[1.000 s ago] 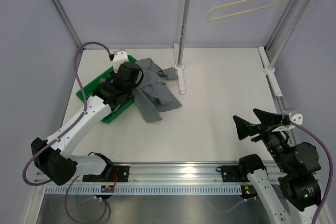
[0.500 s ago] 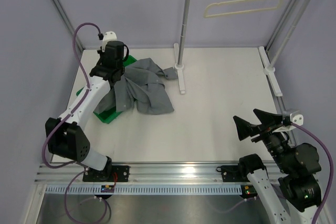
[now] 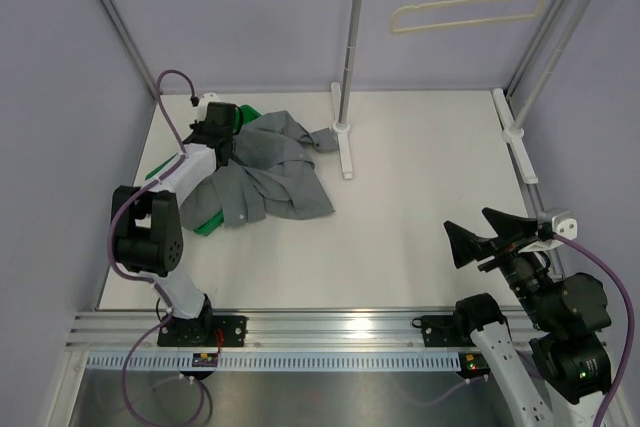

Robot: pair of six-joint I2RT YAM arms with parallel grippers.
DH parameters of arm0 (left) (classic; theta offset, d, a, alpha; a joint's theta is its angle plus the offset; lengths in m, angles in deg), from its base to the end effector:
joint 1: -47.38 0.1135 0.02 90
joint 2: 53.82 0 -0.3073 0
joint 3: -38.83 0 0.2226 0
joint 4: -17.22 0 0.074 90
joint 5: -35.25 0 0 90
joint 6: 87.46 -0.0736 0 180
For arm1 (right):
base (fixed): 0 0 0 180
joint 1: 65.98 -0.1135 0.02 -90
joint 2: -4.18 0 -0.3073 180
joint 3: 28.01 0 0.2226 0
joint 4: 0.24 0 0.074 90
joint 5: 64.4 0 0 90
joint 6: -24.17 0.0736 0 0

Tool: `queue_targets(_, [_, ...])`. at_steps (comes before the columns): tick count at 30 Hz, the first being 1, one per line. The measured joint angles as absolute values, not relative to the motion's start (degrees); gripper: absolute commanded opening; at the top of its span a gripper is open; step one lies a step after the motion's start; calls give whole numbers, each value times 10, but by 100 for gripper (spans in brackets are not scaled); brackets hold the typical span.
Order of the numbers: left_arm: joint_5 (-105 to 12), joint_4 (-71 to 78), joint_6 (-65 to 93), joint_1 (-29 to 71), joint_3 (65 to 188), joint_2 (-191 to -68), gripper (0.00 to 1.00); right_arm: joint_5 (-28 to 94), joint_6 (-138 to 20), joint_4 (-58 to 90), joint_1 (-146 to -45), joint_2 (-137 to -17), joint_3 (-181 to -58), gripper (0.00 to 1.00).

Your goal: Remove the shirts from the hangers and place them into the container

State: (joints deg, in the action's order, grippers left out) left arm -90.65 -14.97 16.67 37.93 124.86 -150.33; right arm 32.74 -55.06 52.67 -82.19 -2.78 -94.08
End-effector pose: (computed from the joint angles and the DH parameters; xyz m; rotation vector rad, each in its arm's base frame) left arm 0.3740 -0.0185 0.2878 -0.3969 2.1581 0.4944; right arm -0.0262 0.0019 0.3576 -0.1727 1.4710 0.4738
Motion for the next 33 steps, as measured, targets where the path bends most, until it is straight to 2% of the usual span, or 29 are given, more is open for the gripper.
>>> queue_targets(6, [-855, -183, 209, 380, 1244, -1572, 0, 328, -551, 526, -822, -28, -941, 99])
queue_targets(9, [-831, -194, 208, 381, 1250, -1591, 9, 328, -551, 526, -822, -28, -941, 100])
queue_targets(12, [-810, -215, 201, 384, 1276, -1608, 38, 328, -551, 526, -822, -28, -941, 99])
queue_targets(13, [-803, -219, 201, 384, 1284, -1610, 52, 328, -551, 526, -822, -28, -941, 99])
queue_targets(14, [-799, -222, 196, 385, 1288, -1610, 78, 328, -551, 526, -822, -28, -941, 99])
queue_targets(15, [-793, -226, 196, 385, 1291, -1606, 87, 328, -551, 526, -822, -28, -941, 99])
queue_targets(17, [-785, -237, 197, 385, 1293, -1593, 99, 328, -551, 526, -822, -28, -941, 100])
queue_targets(21, [-779, -285, 203, 385, 1305, -1536, 99, 328, -550, 526, -822, -27, -940, 100])
queue_targets(26, [-781, -326, 217, 385, 1300, -1401, 99, 338, -550, 525, -822, -20, -937, 99])
queue_targets(33, [-785, -348, 253, 410, 1163, -1222, 99, 352, -544, 523, -822, -11, -932, 100])
